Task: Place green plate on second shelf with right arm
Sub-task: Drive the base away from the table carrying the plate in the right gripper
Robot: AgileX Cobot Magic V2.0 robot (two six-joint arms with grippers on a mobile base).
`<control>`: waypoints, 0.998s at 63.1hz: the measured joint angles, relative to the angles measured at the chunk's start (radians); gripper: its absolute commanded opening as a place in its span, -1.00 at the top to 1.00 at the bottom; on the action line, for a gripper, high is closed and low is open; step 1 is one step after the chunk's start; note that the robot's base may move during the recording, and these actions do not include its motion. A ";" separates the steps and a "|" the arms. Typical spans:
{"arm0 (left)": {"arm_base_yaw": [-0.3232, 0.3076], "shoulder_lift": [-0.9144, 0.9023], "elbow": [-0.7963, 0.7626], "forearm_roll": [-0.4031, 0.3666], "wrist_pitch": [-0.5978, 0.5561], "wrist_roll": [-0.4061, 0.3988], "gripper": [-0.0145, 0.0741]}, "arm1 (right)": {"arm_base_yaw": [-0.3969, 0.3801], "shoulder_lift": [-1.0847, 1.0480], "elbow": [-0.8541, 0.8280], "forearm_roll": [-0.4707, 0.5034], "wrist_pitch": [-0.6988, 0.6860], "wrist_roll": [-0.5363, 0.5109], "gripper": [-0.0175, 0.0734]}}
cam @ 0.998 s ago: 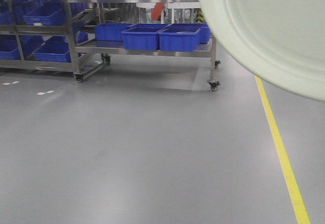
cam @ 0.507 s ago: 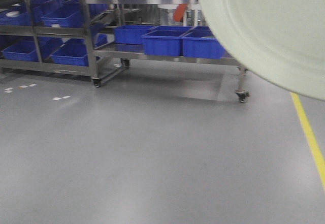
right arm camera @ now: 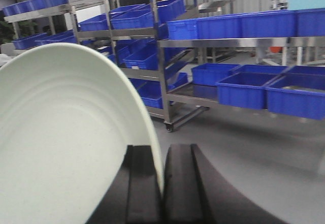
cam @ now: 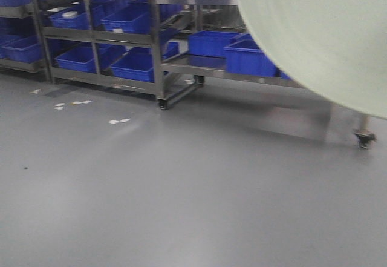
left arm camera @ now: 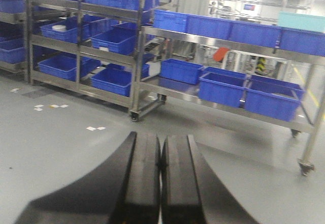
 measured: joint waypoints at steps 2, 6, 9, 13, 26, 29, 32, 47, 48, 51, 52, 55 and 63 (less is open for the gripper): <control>0.000 0.000 0.000 0.000 0.000 0.000 0.38 | 0.000 0.000 0.000 0.000 0.000 0.000 0.49; 0.000 0.000 0.000 0.000 0.000 0.000 0.38 | 0.000 0.000 0.000 0.000 0.000 0.000 0.49; 0.000 0.000 0.000 0.000 0.000 0.000 0.38 | 0.000 0.000 0.000 0.000 0.000 0.000 0.49; 0.000 0.000 0.000 0.000 0.000 0.000 0.38 | 0.000 0.000 0.000 0.000 0.000 0.000 0.49; 0.000 0.000 0.000 0.000 0.000 0.000 0.38 | 0.000 0.000 0.000 0.000 0.000 0.000 0.49; 0.000 0.000 0.000 0.000 0.000 0.000 0.38 | 0.000 0.000 0.000 0.000 0.000 0.000 0.49; 0.000 0.000 0.000 0.000 0.000 0.000 0.38 | 0.000 0.000 0.000 0.000 0.000 0.000 0.49; 0.000 0.000 0.000 0.000 0.000 0.000 0.38 | 0.000 0.000 0.000 0.000 0.000 0.000 0.49; 0.000 0.000 0.000 0.000 0.000 0.000 0.38 | 0.000 0.000 0.000 0.000 0.000 0.000 0.49; 0.000 0.000 0.000 0.000 0.000 0.000 0.38 | 0.000 0.000 0.000 0.000 0.000 0.000 0.49; 0.000 0.000 0.000 0.000 0.000 0.000 0.38 | 0.000 0.000 0.000 0.000 0.000 0.000 0.49; 0.000 0.000 0.000 0.000 0.000 0.000 0.38 | 0.000 0.000 0.000 0.000 0.000 0.000 0.49; 0.000 0.000 0.000 0.000 0.000 0.000 0.38 | 0.000 0.000 0.000 0.000 0.000 0.000 0.49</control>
